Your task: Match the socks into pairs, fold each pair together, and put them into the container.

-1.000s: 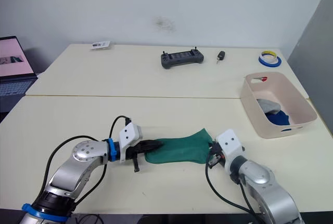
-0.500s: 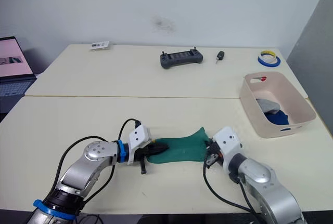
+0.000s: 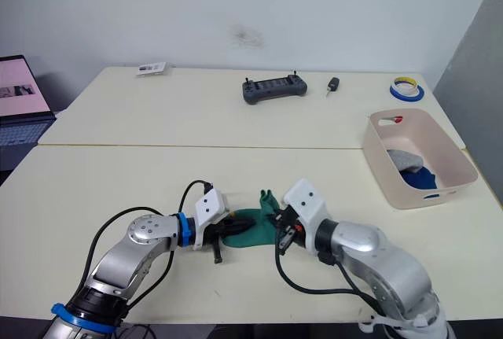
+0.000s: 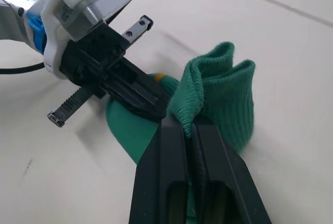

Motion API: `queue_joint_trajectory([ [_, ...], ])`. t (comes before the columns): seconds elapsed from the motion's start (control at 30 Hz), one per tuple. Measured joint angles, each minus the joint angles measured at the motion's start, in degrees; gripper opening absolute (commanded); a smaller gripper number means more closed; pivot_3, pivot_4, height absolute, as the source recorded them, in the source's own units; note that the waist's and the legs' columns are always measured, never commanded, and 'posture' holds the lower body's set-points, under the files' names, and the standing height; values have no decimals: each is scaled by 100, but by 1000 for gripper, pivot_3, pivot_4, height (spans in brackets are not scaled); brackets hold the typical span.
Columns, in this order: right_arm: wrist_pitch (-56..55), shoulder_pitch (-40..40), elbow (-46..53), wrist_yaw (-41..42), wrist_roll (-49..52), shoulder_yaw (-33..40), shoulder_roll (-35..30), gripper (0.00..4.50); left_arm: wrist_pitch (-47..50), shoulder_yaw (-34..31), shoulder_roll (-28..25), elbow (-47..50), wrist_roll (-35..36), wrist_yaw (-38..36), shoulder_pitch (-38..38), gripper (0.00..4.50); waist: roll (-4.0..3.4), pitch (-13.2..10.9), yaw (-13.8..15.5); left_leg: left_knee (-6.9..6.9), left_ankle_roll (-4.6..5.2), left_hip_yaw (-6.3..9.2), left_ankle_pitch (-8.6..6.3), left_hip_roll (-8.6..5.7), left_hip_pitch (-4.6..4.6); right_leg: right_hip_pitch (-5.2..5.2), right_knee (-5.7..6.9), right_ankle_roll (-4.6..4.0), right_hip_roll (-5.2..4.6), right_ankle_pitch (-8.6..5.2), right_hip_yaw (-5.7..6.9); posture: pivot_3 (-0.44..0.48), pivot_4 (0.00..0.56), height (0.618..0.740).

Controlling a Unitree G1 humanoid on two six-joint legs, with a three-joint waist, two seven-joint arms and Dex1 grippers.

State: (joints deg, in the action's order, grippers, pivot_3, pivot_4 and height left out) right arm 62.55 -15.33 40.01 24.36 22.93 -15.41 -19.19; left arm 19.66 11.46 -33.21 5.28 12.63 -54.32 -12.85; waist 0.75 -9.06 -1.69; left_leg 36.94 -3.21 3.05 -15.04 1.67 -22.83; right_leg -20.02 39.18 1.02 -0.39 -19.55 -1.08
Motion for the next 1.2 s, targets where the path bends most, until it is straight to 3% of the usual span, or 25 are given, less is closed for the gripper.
queue_joint_trajectory([
  [0.3, 364, -348, -613, -331, 120, -22, 671, 48, -10, -87, 93, -25, 94, 116, 97, 0, 0, 0, -3, 0, 0, -1, 0, 0, 0, -3, 4, 0, -4, 0, -1, 0, 150, 740],
  [0.43, 353, -347, -714, -363, 110, -60, 688, 48, 98, -473, 113, -9, 503, 56, 132, 0, 0, 0, -7, 0, 0, -2, 0, 2, -5, -17, 17, 0, -9, 0, -3, 0, 150, 740],
  [0.63, 278, -336, -751, -360, 101, -168, 660, 48, 350, -634, -519, 12, 767, -634, -125, 0, -1, -1, -15, -1, 0, -3, 0, 0, -3, -20, 23, -1, 2, -1, -2, 0, 150, 740],
  [0.8, 194, -338, -757, -316, 98, -244, 620, 48, 359, -245, -511, -5, 470, -611, -50, 0, 0, -2, -14, 0, 0, -10, 0, -1, -4, -21, 20, -1, 1, -1, -4, 0, 150, 740],
  [1.2, 187, -649, -1010, -170, 211, -454, 807, 48, 200, -230, -454, -78, 249, -461, 3, 0, 0, -2, -17, -1, 1, -4, 0, 4, -1, -22, 26, -1, 1, -1, -5, 0, 150, 740],
])
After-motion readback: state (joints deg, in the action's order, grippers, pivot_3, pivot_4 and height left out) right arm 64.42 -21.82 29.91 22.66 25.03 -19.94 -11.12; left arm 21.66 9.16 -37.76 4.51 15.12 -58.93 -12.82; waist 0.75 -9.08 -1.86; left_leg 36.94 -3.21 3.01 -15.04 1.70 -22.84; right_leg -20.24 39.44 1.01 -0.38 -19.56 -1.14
